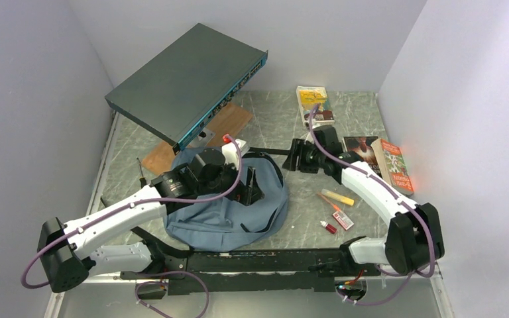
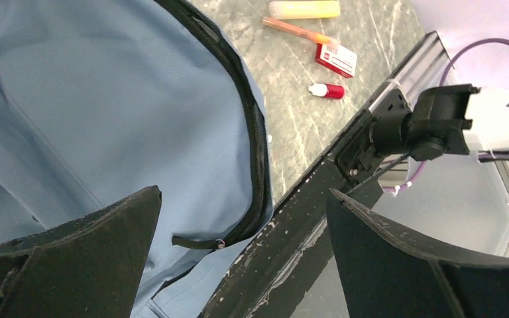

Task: Pack the student bag
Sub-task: Pick up the book from the center of the board.

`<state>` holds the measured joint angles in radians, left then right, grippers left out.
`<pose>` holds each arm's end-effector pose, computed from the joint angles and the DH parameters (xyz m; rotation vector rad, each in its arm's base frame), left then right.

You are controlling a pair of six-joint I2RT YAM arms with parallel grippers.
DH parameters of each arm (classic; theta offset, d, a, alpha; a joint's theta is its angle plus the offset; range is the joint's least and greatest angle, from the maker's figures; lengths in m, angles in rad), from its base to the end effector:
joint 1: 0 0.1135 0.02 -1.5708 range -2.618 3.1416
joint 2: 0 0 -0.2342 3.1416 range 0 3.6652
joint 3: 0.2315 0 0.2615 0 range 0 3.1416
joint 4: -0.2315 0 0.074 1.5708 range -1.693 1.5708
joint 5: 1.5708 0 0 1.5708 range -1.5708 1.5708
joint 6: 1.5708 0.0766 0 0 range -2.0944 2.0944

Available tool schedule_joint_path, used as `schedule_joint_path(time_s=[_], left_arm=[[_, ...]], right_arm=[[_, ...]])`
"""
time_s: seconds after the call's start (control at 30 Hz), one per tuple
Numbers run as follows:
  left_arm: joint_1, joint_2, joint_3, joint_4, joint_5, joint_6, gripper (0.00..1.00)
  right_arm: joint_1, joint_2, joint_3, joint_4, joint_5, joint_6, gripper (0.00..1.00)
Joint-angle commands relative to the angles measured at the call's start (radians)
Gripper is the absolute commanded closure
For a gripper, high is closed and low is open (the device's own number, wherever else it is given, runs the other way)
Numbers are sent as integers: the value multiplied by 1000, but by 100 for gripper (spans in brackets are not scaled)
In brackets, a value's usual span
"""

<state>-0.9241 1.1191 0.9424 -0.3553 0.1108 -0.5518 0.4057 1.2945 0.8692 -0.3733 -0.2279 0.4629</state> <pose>0.1790 -0.2511 0.2624 0.4892 2.2099 -0.9631 0.2839 0.1408 0.1820 -0.0438 2.4514 0.6732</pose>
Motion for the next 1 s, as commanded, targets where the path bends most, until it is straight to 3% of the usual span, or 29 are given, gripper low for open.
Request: schedule_joint_path(time_s=[0.0,0.07,0.17,0.23,0.3,0.43,0.67,0.83,0.97], left_arm=[[1,-16,47,41,80,30,0],[1,-29,46,41,90,36,0],[2,-62,29,57,117,40,0],[1,-78,26,51,130,46,0],[1,-92,24,44,142,54,0],[1,-112,32,24,186,78,0],[2,-95,51,-12,255,137,0],[2,-110,14,34,265,109,0],[1,-116,12,64,298,85,0]], right_arm=[[-117,-12,101,21,156,26,32],[-179,2,108,30,198,26,24],[-266,24,139,13,223,39,19],[-301,15,153,-6,343,73,16],[-346,-22,116,-24,486,193,7],[-557,-205,-80,66,416,408,3],[-789,-444,-222,57,510,466,0],[-1011,-442,-313,132,358,535,1],[-1102,-451,-393,266,318,586,1]])
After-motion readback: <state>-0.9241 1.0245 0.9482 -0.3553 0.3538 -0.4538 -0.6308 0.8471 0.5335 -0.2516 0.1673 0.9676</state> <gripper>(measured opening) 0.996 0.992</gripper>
